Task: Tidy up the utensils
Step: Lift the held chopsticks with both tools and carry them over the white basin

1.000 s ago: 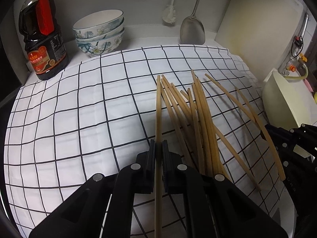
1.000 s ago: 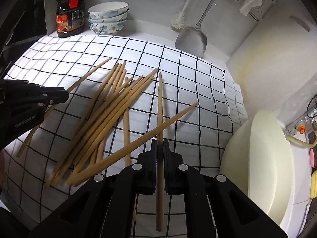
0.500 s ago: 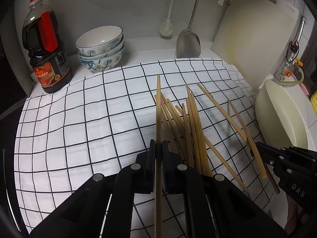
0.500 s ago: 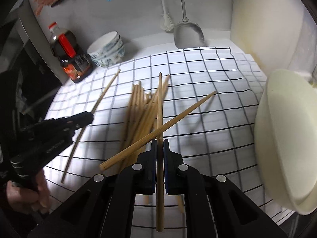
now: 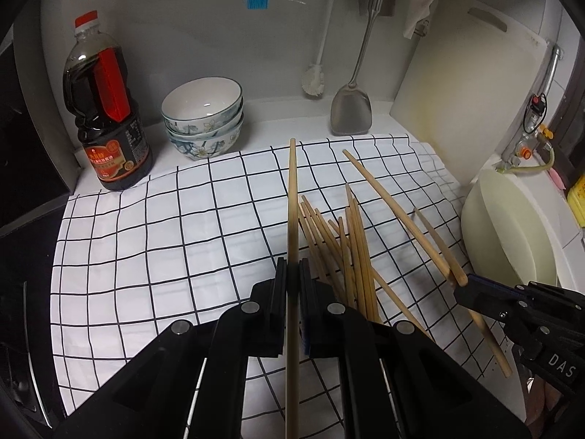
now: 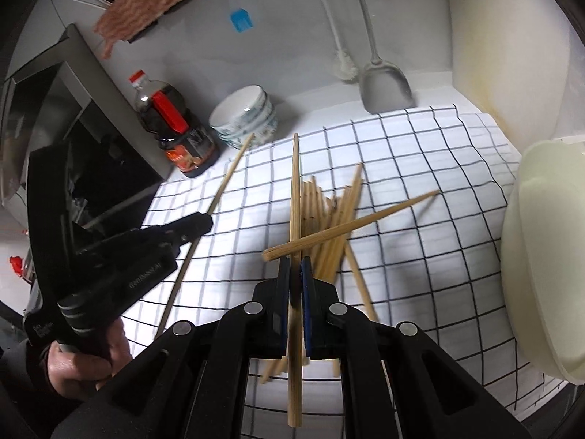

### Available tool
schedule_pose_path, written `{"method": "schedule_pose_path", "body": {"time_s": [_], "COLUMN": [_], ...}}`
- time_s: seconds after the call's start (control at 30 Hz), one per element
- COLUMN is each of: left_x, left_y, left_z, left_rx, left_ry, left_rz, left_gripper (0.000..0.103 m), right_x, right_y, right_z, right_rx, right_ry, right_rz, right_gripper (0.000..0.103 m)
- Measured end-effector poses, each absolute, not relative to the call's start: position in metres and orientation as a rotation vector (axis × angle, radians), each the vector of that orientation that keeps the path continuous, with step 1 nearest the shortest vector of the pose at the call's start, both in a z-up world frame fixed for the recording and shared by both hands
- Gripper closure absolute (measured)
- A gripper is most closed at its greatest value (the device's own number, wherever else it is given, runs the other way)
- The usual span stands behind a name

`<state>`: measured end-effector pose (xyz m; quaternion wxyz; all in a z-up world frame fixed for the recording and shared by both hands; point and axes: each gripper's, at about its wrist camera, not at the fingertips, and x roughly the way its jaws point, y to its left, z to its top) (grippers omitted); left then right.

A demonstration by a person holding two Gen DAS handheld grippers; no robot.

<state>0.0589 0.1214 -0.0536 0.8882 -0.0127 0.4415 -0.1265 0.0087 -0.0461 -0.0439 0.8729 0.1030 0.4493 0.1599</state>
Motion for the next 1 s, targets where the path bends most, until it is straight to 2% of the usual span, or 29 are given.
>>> {"method": "schedule_pose_path", "body": {"time_s": [0.53,1.0], "left_x": [0.043,0.035], "left_y": [0.132,0.014], "left_z": [-0.013,0.005], "left_rx": [-0.035,-0.008], "left_ry": [0.859,0.842], "left_rz": [-0.255,-0.509], "left_gripper": [0.096,0.096], "right_x": [0.01,-0.031], "right_y": [-0.041,-0.18], "right_z": [0.002,0.01], "right_rx": [0.241,0.292], "right_ry": [0.823,0.761], "right_rz": [0.393,0.082], "right_gripper": [0.097,0.097]}}
